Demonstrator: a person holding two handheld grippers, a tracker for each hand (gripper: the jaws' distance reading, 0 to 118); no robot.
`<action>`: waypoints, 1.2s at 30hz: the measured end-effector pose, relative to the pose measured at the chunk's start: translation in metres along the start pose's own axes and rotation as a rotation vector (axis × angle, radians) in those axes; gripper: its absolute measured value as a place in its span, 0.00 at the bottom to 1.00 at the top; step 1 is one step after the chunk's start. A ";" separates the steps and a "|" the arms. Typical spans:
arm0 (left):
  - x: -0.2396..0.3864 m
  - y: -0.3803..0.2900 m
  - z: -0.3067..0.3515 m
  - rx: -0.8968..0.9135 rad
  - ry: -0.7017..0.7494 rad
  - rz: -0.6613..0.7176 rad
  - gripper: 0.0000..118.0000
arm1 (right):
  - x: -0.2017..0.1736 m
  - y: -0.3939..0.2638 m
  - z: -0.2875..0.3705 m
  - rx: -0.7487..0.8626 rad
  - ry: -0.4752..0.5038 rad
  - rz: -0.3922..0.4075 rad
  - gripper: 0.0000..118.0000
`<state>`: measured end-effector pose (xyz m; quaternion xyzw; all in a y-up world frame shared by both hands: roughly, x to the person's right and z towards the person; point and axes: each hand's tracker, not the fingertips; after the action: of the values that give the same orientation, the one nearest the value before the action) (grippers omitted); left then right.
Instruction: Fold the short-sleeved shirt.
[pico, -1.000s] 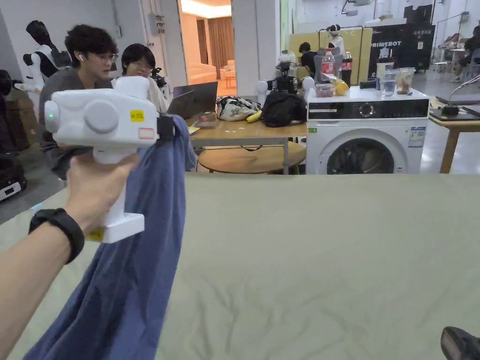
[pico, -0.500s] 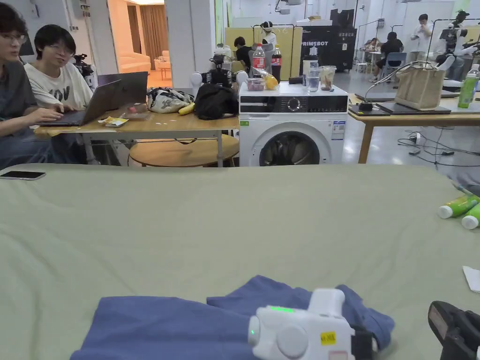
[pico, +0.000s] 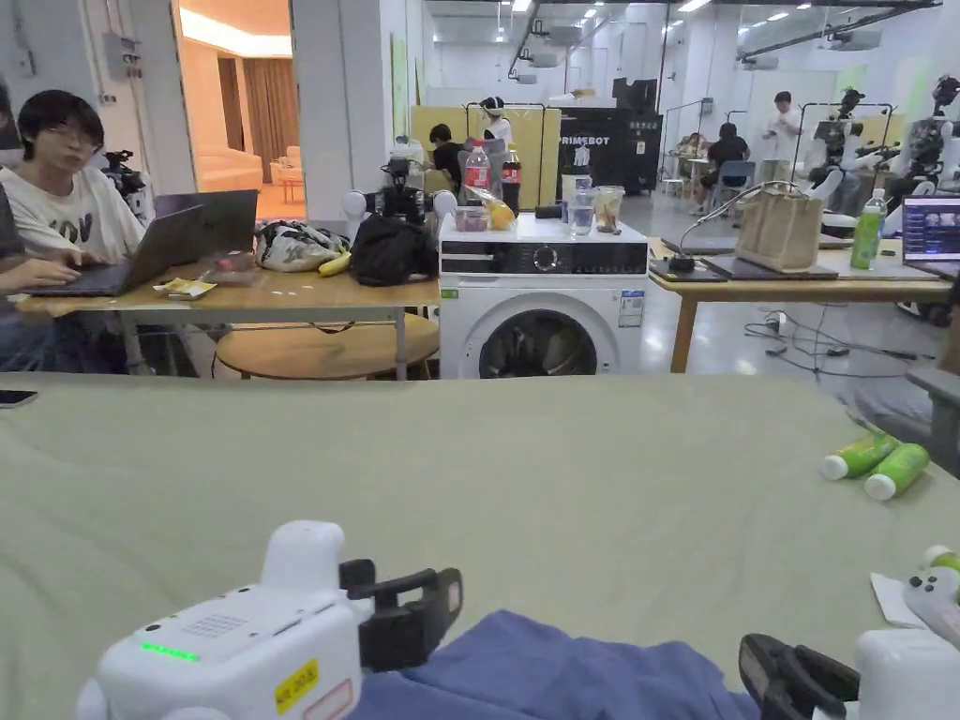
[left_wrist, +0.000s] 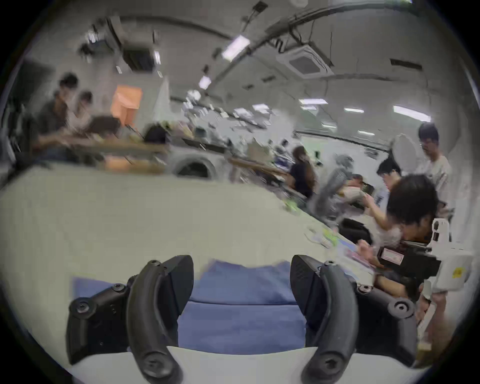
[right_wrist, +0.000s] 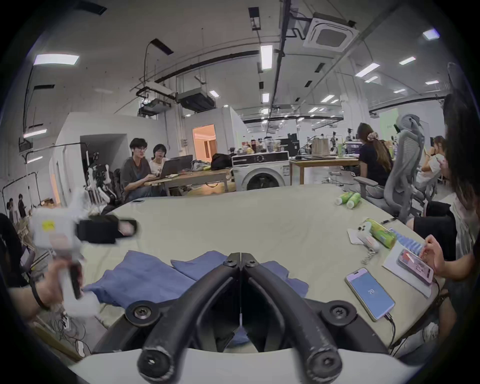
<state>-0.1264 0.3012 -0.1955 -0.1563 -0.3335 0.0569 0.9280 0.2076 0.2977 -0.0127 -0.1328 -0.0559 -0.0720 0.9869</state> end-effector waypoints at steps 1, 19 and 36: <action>-0.010 0.005 0.014 0.020 0.057 -0.035 0.67 | -0.005 0.001 -0.003 0.003 0.008 0.010 0.00; -0.072 -0.011 0.100 0.018 0.285 -0.041 0.00 | -0.038 -0.009 -0.025 -0.021 0.079 0.054 0.00; -0.181 -0.029 -0.084 -0.525 0.404 0.122 0.76 | 0.010 -0.043 -0.031 -0.128 0.007 -0.025 0.00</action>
<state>-0.2128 0.2147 -0.3556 -0.4179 -0.1361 -0.0079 0.8982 0.2133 0.2473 -0.0308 -0.1948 -0.0496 -0.0884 0.9756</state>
